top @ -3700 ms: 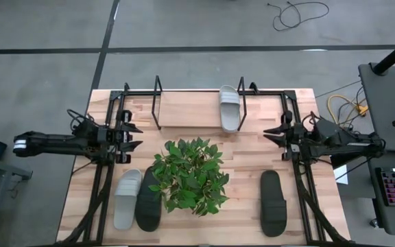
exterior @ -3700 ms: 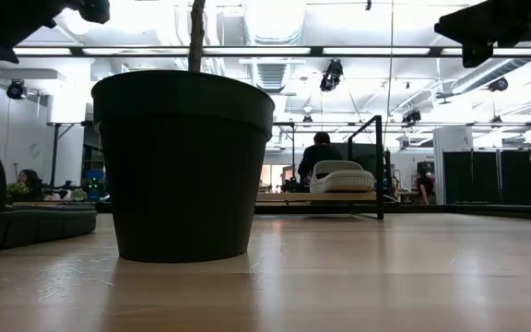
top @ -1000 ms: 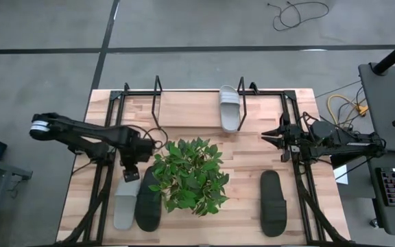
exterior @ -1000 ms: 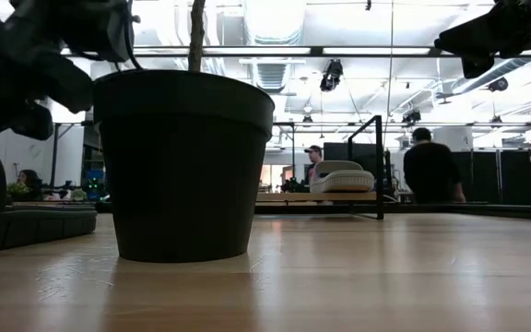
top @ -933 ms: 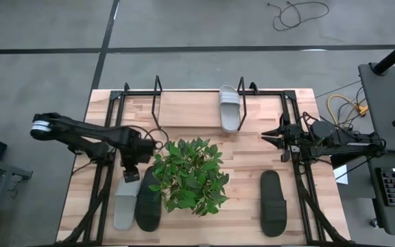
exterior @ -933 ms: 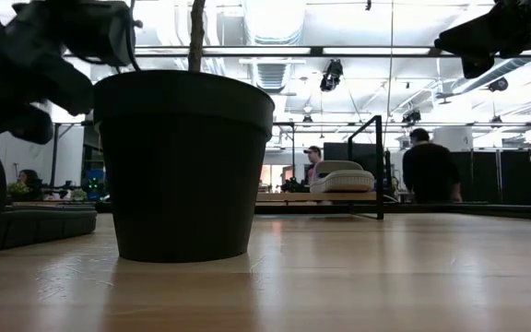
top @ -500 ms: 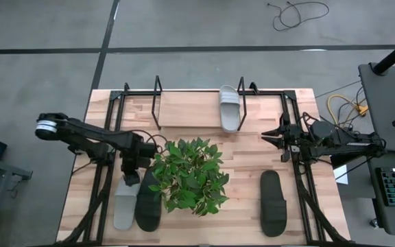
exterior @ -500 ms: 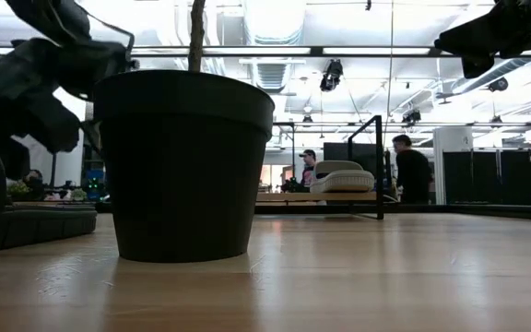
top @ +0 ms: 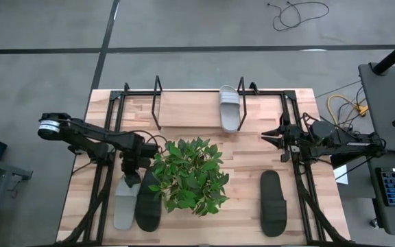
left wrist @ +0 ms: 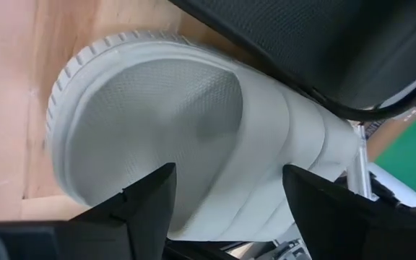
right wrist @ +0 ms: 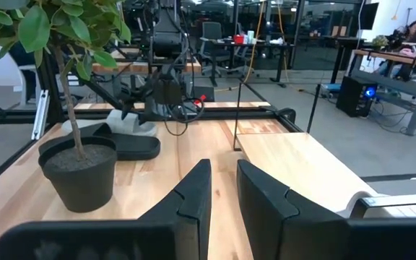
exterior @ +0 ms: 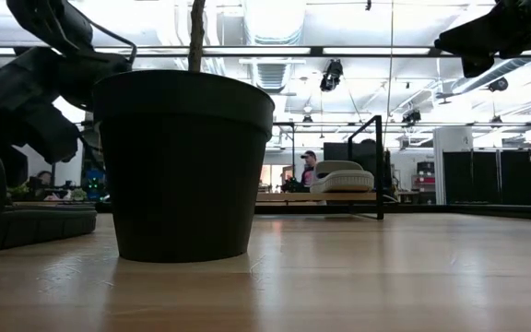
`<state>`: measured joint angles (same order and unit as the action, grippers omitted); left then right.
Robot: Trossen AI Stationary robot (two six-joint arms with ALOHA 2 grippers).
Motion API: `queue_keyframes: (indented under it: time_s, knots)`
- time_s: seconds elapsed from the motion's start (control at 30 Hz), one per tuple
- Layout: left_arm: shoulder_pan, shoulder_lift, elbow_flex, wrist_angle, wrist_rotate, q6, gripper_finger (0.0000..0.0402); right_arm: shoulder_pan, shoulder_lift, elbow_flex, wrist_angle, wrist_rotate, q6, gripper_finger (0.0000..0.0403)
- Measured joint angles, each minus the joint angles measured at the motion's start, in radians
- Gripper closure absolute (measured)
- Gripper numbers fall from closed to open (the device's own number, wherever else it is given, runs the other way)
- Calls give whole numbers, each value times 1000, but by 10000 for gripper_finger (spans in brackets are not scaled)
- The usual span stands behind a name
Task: Pick and place slides into the shelf
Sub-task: Put the gray slide on the shelf
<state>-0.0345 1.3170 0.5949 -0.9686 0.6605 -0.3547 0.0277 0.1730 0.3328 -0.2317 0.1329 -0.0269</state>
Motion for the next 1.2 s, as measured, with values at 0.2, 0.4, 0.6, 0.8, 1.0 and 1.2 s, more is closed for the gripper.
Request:
queue_keyframes:
  time_s: [0.2, 0.4, 0.6, 0.8, 1.0, 1.2]
  knots:
    - [0, 0, 0, 10, 94, 6, 159, 0, 0, 0, 0, 0, 0, 344]
    - [0, 18, -1, 12, 101, 42, 159, 0, 0, 0, 0, 0, -1, 344]
    - [0, 64, -17, 18, 117, 53, 159, 0, 0, 0, 0, 0, -3, 344]
    - [0, 138, -20, 19, 171, 93, 165, 0, 0, 0, 0, 0, -3, 344]
    - [0, 196, -11, 18, 187, 172, 226, 0, 0, 0, 0, 2, -8, 344]
    - [0, 221, -6, 12, 222, 216, 320, 0, 0, 0, -1, 26, -11, 344]
